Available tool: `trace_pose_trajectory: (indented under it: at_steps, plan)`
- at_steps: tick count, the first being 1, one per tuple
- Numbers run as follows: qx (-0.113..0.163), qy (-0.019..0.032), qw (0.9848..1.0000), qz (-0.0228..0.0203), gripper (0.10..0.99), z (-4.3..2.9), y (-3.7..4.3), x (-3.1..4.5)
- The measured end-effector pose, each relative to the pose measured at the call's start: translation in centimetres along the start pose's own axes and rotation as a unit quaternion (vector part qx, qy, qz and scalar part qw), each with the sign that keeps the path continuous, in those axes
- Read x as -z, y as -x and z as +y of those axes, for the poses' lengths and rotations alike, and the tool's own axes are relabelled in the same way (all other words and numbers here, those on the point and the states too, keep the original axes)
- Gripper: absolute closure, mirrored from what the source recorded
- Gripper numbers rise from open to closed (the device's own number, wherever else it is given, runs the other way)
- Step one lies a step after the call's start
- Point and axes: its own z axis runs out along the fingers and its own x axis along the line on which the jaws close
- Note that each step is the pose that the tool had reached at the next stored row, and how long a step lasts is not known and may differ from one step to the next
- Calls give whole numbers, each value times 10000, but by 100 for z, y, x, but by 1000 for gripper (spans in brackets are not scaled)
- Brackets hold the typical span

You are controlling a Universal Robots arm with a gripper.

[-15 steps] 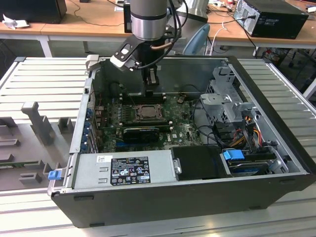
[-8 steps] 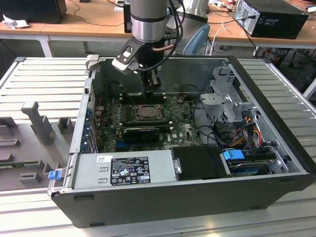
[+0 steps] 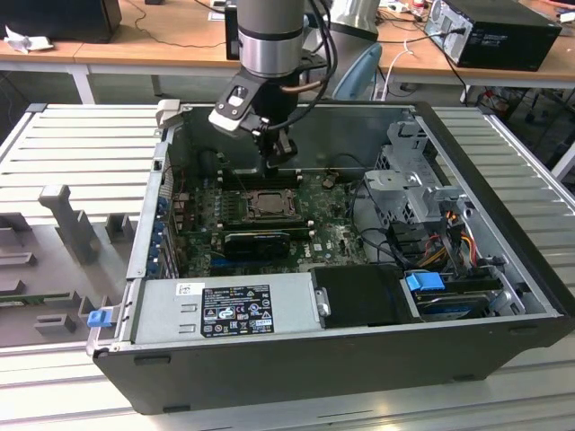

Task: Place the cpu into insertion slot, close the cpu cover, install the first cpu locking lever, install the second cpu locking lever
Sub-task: 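Install the first cpu locking lever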

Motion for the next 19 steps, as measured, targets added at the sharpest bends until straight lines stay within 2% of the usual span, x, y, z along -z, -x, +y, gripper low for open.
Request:
trace_pose_trajectory:
  at_steps: [1,3,7,10,12,15,17,19]
  plan:
    - [141,0,9999,6,980,0,0,-1]
    - [495,-2,9988,19,980,0,0,-1]
    - [976,-3,9952,36,980,0,0,-1]
    - [1144,-5,9934,42,980,-4,9,-1]
    - [1195,-4,9928,44,980,-8,19,-1]
    - [1349,-4,9908,50,980,-12,32,-1]
    - [1480,-6,9890,55,980,-13,33,-1]
    - [1643,-6,9864,61,980,-13,34,-1]
